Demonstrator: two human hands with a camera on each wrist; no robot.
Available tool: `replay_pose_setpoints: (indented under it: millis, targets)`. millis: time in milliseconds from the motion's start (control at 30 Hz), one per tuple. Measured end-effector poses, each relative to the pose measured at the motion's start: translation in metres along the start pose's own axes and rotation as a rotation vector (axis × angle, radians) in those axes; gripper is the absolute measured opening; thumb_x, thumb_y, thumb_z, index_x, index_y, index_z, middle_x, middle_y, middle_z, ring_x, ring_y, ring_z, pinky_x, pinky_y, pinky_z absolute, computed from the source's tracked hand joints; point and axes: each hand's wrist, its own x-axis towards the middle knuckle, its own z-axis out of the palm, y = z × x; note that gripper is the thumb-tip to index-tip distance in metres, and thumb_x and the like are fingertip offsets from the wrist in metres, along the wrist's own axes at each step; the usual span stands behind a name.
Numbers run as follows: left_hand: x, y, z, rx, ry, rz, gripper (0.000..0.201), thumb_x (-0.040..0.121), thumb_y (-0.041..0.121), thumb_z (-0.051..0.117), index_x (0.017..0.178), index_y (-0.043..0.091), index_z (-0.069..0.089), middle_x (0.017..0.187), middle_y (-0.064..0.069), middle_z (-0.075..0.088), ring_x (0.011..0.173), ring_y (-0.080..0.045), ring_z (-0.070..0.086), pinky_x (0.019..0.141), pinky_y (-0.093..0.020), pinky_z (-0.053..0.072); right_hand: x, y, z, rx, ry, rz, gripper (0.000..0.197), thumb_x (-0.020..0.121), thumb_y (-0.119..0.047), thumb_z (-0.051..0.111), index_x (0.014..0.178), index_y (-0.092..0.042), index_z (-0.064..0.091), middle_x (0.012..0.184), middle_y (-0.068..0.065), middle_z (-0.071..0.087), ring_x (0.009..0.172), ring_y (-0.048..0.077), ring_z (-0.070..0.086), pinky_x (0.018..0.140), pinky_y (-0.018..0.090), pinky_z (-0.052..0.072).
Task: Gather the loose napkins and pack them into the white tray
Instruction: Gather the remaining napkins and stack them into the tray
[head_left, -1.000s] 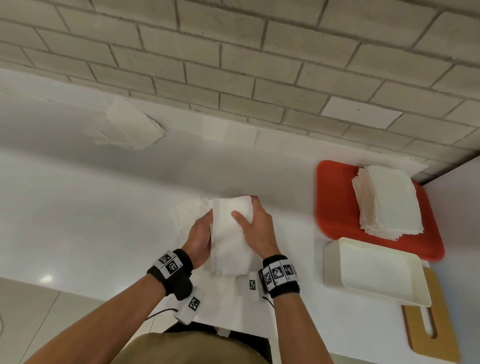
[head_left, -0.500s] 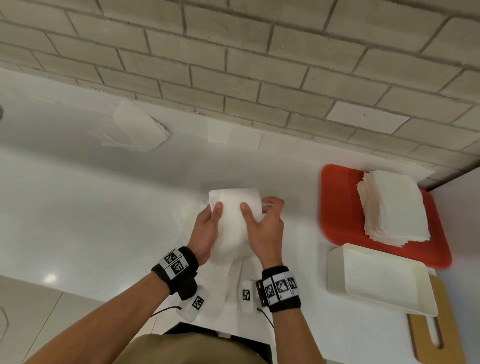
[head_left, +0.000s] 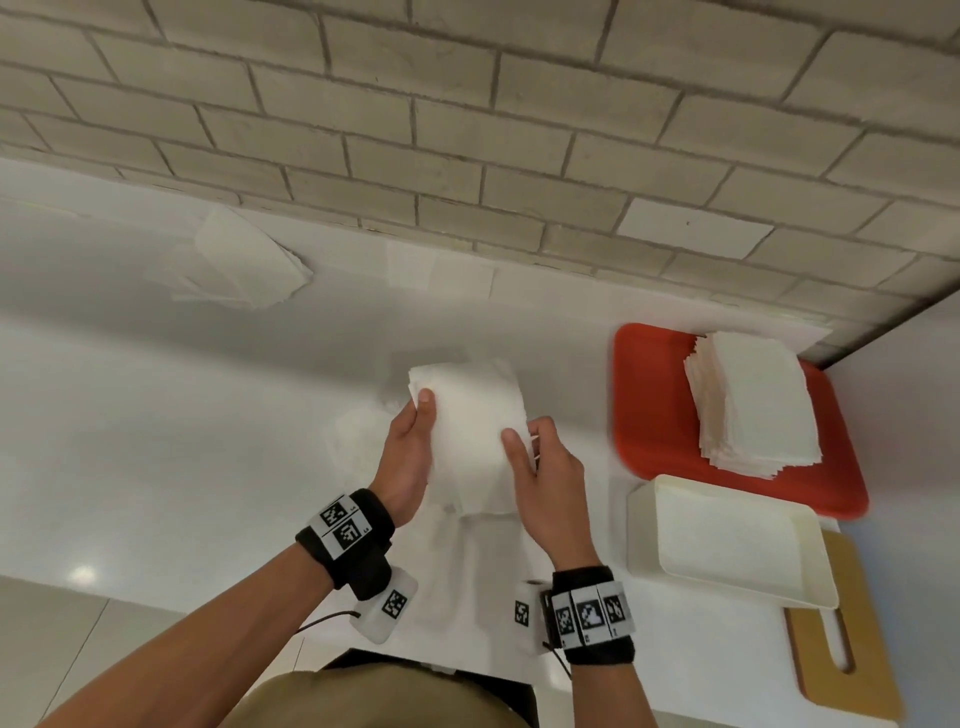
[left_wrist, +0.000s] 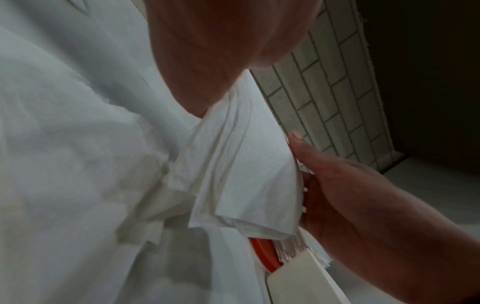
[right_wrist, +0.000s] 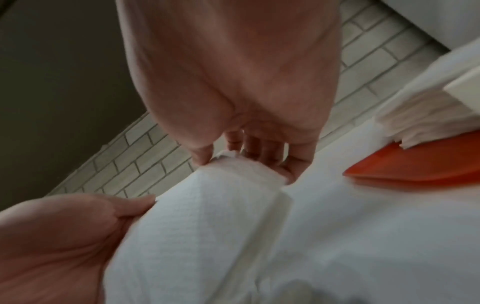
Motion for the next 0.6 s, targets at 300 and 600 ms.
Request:
replay_pose_setpoints:
  millis: [300,600]
  targets:
    - [-0.026,-0.016,0.056,0.009,-0.061,0.018,0.046,0.110,0.048,0.049,0.142,0.017,0.062,0.131,-0.006,0.075,0.123,-0.025,0.072,0.107,-0.047,0.054,-0.018,-0.003,-0.009,-0.143,0.287,0.010,0.037,0.115,-0.049,0.024,0.099,-0.023,0.044,0.083,-0.005,0.059,0.072,0.025,0.060,0.060,0.040,0.045]
    - [-0.066,-0.046,0.158,0.140,-0.074,0.147,0.033,0.113,0.030,0.050,0.135,0.011,0.066,0.123,-0.009,0.078,0.117,-0.028,0.074,0.107,-0.056,0.056,-0.046,0.034,-0.107,0.278,0.132,0.025,0.048,0.104,-0.058,0.060,0.128,-0.027,0.030,0.123,-0.004,0.060,0.107,0.014,0.067,0.091,0.041,0.059]
